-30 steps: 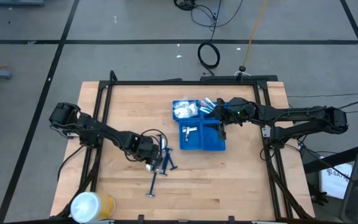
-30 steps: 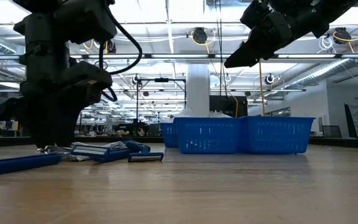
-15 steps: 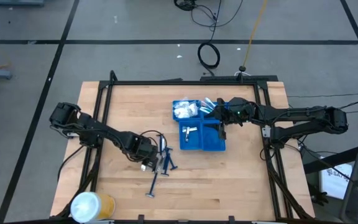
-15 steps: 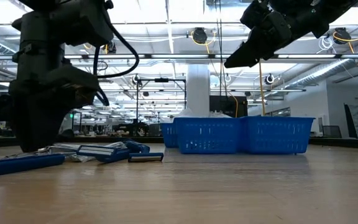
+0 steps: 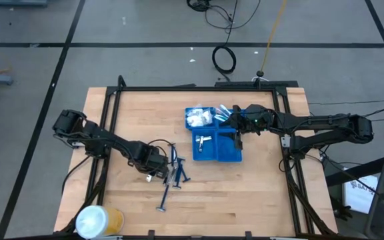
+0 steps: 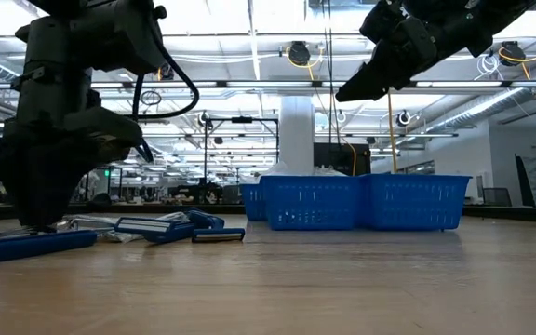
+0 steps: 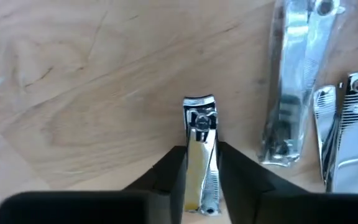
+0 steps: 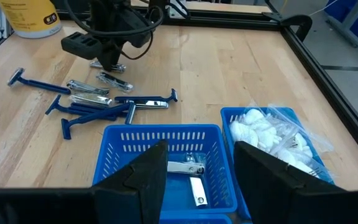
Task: Pick & Place Travel size toiletries
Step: Put the silver nail cutter into the bottom left blue basket
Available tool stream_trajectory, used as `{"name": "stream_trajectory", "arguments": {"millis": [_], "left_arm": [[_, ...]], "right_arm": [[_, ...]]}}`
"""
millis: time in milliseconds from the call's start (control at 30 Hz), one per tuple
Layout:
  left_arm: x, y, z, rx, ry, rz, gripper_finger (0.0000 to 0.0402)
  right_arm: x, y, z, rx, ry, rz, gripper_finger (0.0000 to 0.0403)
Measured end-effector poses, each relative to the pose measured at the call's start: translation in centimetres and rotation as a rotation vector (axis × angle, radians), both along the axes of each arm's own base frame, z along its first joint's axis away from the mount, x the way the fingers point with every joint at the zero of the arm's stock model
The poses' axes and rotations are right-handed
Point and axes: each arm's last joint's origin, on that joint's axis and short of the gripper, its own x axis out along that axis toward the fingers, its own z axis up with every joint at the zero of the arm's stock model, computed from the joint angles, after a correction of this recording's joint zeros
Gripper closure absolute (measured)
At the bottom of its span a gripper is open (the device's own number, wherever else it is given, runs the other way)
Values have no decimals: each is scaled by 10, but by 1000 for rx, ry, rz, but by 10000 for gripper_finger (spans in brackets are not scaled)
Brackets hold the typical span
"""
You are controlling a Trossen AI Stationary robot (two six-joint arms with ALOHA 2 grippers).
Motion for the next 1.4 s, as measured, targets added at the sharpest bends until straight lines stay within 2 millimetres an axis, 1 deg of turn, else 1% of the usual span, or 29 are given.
{"name": "stream_trajectory", "arguments": {"millis": [100, 300, 367, 467, 500, 600, 700, 800, 967, 1033, 1100, 1267, 1400], "left_arm": [[0, 1, 0, 14, -10, -30, 365], [2, 6, 3, 18, -55, -126, 369], [1, 9, 9, 73, -67, -153, 366], [0, 13, 27, 189, -92, -174, 367], [3, 13, 37, 211, -123, -175, 367], [7, 14, 68, 301, -247, -190, 367], [17, 17, 87, 428, -389, -233, 367], [37, 17, 109, 550, -603, -315, 367], [70, 28, 126, 693, -867, -470, 367], [79, 36, 126, 694, -927, -527, 367], [89, 45, 122, 681, -975, -554, 367], [110, 70, 96, 611, -993, -563, 367], [123, 80, 72, 535, -1009, -579, 367]], "right_arm": [[0, 0, 0, 0, 0, 0, 232], [0, 0, 0, -1, 0, 1, 232], [0, 0, 0, -1, 0, 0, 232], [0, 0, 0, -2, 0, 1, 232], [0, 0, 0, -2, 0, 1, 232], [0, 0, 0, -3, 0, 1, 232], [0, 0, 0, -3, 0, 1, 232], [0, 0, 0, -3, 0, 1, 232], [0, 0, 0, -3, -1, 1, 232], [0, 0, 0, -3, -1, 1, 232], [0, 0, 0, -3, -1, 0, 232], [0, 0, 0, -5, -3, -1, 232], [0, 0, 0, -11, -3, 0, 232]]}}
